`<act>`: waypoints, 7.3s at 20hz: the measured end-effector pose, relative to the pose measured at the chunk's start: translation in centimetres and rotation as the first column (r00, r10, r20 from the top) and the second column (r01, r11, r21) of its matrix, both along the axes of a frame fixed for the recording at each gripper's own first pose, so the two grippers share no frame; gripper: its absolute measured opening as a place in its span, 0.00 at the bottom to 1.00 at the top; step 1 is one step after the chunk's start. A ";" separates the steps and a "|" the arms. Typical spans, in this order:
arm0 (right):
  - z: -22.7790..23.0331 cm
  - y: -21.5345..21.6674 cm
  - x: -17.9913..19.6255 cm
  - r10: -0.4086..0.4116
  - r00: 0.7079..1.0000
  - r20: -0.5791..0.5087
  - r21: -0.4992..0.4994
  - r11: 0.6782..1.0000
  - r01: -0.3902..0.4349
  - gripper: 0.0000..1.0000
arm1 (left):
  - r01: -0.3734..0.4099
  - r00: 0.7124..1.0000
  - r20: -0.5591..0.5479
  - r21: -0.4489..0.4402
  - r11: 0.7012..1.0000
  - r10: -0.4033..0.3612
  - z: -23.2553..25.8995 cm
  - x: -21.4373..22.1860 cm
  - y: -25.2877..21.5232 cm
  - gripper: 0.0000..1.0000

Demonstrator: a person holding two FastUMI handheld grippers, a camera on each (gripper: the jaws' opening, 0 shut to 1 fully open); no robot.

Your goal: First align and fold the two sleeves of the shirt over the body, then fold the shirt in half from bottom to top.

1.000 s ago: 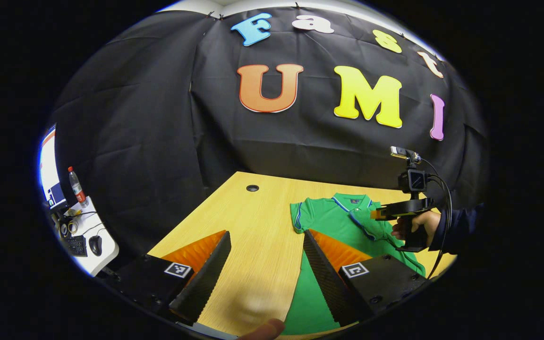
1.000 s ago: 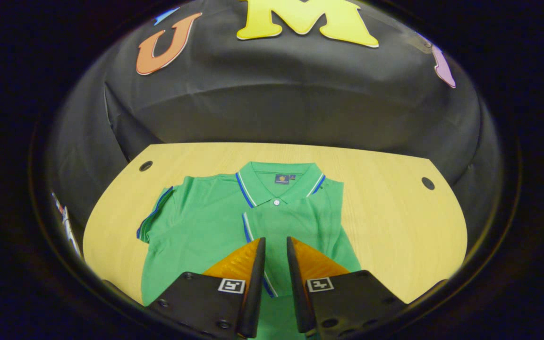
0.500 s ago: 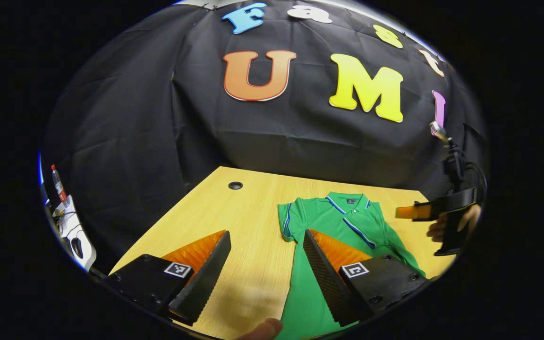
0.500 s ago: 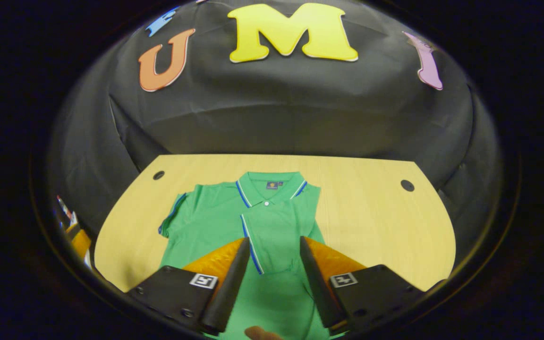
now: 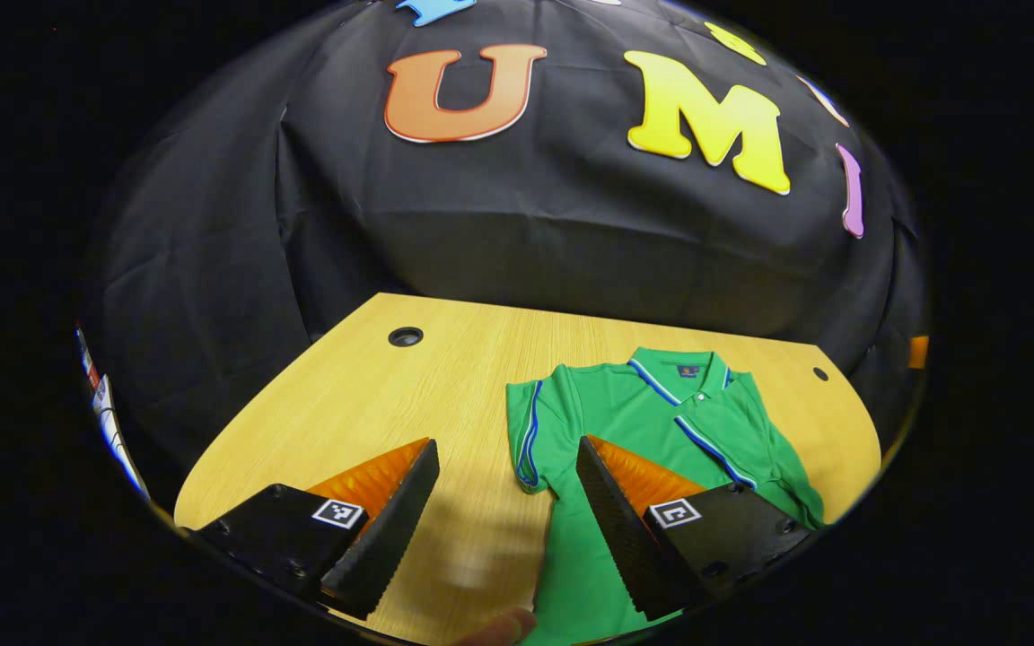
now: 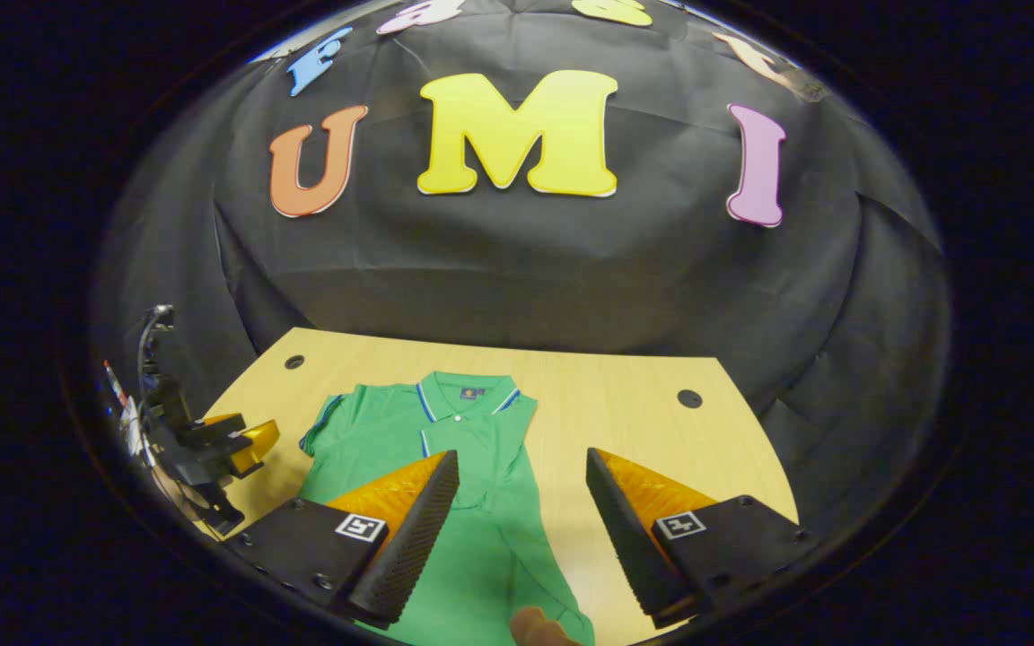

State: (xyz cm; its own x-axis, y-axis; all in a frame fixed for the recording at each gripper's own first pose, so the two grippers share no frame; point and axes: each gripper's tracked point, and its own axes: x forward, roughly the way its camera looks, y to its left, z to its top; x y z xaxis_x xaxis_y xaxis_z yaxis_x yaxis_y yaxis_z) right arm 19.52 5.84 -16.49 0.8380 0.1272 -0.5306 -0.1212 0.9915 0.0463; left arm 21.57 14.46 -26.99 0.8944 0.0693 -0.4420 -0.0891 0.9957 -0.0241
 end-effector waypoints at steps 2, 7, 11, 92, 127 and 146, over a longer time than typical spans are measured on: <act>0.4 -0.4 -0.9 -0.009 1.000 -0.010 0.004 1.000 0.009 0.92 | -0.005 1.000 -0.014 0.019 1.000 0.005 -1.3 1.7 0.0 1.00; 2.1 -0.8 -2.8 -0.031 0.999 -0.012 0.021 0.999 0.031 0.93 | -0.015 0.998 -0.058 0.052 0.999 0.018 -4.3 5.0 0.0 0.99; 3.9 -0.7 -4.5 -0.024 1.000 0.005 0.028 0.999 0.024 0.92 | 0.001 0.993 -0.116 0.064 0.998 0.006 -6.6 6.5 -0.4 0.99; -4.5 -2.2 -12.1 0.089 0.991 -0.102 0.014 0.996 -0.088 0.96 | 0.144 0.968 -0.204 -0.030 0.989 -0.147 -4.1 -7.4 -10.0 1.00; -24.7 -9.4 -24.7 -0.001 0.627 -0.779 0.065 0.995 0.081 0.92 | 0.199 0.573 -0.800 -0.073 0.977 -0.177 -12.2 -32.9 -6.3 0.91; -25.1 -8.8 -24.5 -0.103 0.512 -0.853 -0.072 0.994 0.080 0.30 | 0.140 0.439 -0.881 -0.127 0.982 -0.177 -8.8 -31.7 -5.1 0.33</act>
State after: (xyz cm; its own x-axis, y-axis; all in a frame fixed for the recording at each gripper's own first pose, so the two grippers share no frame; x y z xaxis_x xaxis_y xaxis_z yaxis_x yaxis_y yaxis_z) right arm -4.96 -3.01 -41.56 -0.0150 0.0564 -0.9983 0.0571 0.9968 0.0555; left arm -10.08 9.32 -35.81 0.0101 -0.0603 -0.9981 0.0788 0.9951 -0.0594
